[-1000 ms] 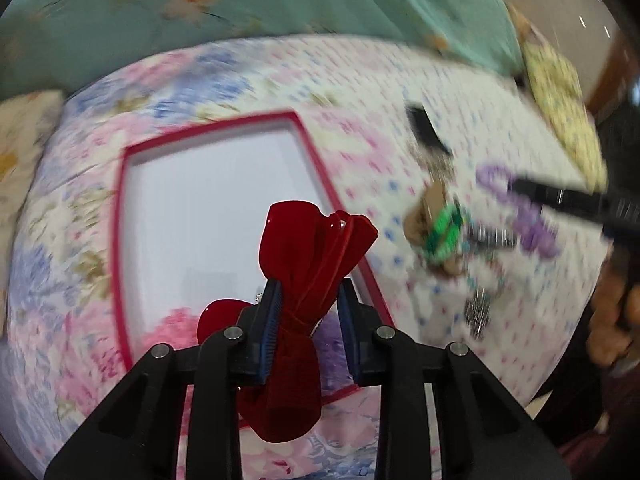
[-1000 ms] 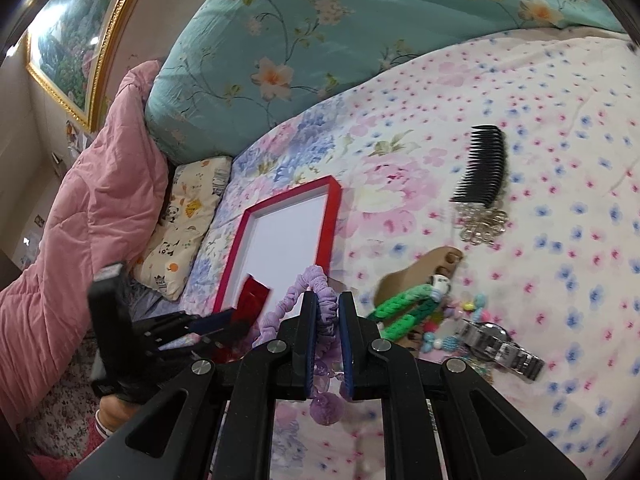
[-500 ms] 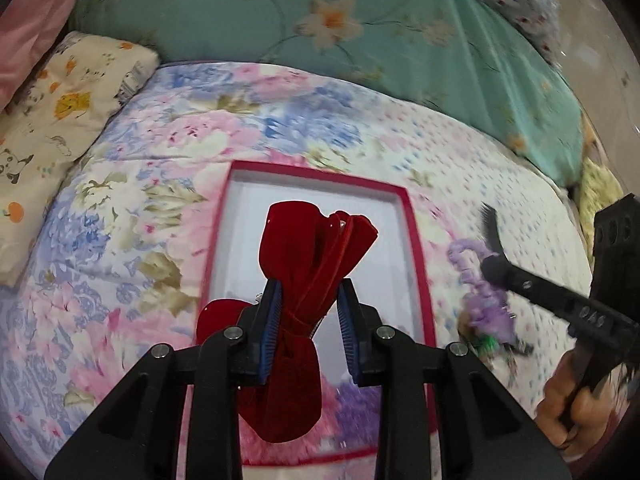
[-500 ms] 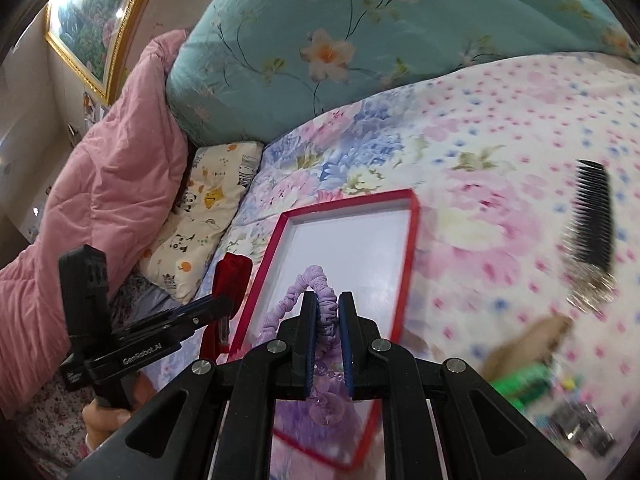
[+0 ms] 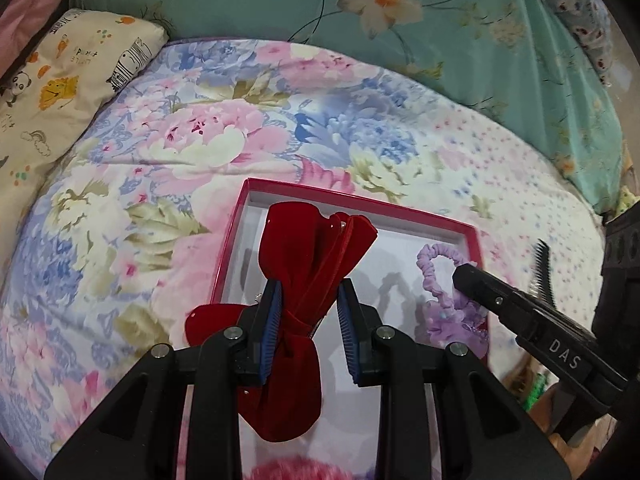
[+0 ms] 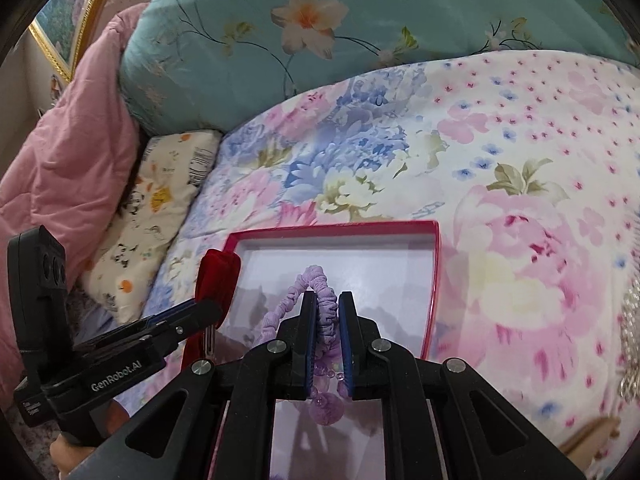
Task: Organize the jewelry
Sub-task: 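Lower the bow and lilac scrunchie into the tray and open both tools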
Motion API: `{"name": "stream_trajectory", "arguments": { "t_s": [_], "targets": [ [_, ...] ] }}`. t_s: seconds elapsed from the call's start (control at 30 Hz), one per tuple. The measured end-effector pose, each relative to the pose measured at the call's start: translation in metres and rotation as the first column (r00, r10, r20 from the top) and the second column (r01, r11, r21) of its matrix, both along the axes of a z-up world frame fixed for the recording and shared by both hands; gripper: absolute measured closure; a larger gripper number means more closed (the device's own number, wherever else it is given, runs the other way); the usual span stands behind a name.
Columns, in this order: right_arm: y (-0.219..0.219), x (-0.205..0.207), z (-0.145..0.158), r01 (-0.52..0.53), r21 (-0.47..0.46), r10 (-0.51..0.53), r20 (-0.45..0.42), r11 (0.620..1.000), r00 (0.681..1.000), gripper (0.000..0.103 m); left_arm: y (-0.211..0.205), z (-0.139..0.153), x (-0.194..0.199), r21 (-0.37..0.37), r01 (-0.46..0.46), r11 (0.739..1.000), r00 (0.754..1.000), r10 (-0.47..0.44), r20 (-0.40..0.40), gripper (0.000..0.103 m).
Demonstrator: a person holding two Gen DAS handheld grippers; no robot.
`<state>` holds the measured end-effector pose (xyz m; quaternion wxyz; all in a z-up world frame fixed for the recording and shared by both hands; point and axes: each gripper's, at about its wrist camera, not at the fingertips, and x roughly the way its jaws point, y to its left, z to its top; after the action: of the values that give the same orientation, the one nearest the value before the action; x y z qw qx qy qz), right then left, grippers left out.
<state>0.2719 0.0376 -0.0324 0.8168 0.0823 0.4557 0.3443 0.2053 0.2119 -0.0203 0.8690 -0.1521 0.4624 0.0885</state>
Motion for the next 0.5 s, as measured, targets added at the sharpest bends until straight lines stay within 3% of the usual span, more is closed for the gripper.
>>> {"name": "stream_trajectory", "arguments": {
  "t_s": [0.5],
  "targets": [
    [0.022,0.026,-0.028,-0.006,-0.087,0.006,0.001,0.996,1.000,0.089,-0.002,-0.030,0.020,0.048,0.004,0.999,0.998,-0.001,-0.060,0.076]
  ]
}}
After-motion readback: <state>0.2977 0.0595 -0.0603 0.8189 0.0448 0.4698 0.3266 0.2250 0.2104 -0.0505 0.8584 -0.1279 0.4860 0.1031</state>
